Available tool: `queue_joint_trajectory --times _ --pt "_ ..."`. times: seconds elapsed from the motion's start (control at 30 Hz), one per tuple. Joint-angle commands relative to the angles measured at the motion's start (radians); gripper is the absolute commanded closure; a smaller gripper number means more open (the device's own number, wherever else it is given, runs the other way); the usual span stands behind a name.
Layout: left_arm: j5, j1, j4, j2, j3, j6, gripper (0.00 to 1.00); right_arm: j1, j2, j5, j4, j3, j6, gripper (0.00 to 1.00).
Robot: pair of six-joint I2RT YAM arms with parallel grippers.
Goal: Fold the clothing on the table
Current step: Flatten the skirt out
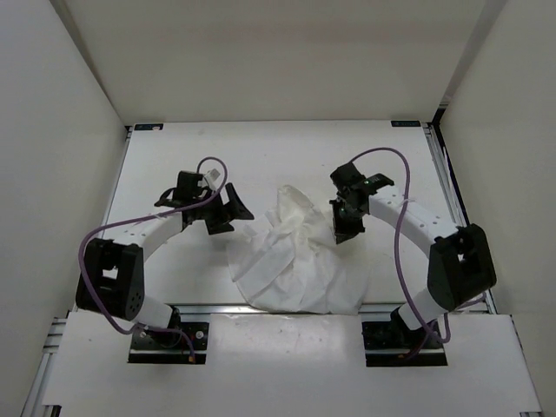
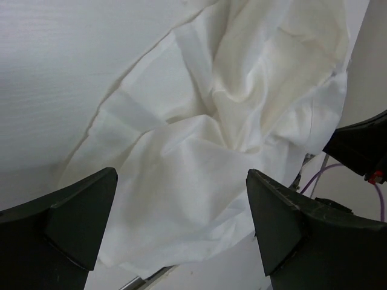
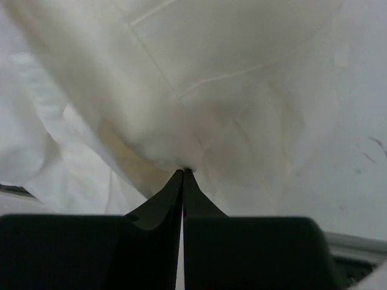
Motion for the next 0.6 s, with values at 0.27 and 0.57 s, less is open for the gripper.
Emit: queue_joint_trajectory --times 0.27,0.57 --pt "-0.133 -0.215 -0.025 0.230 0.442 0.098 0.14 -0.006 -0.140 0.168 -0.143 0.056 0.004 1.00" --pt "-0.694 -0.412 -0.314 0.447 0.818 0.219 0.26 0.079 -0.127 0.144 -0.107 0.056 0.042 1.00"
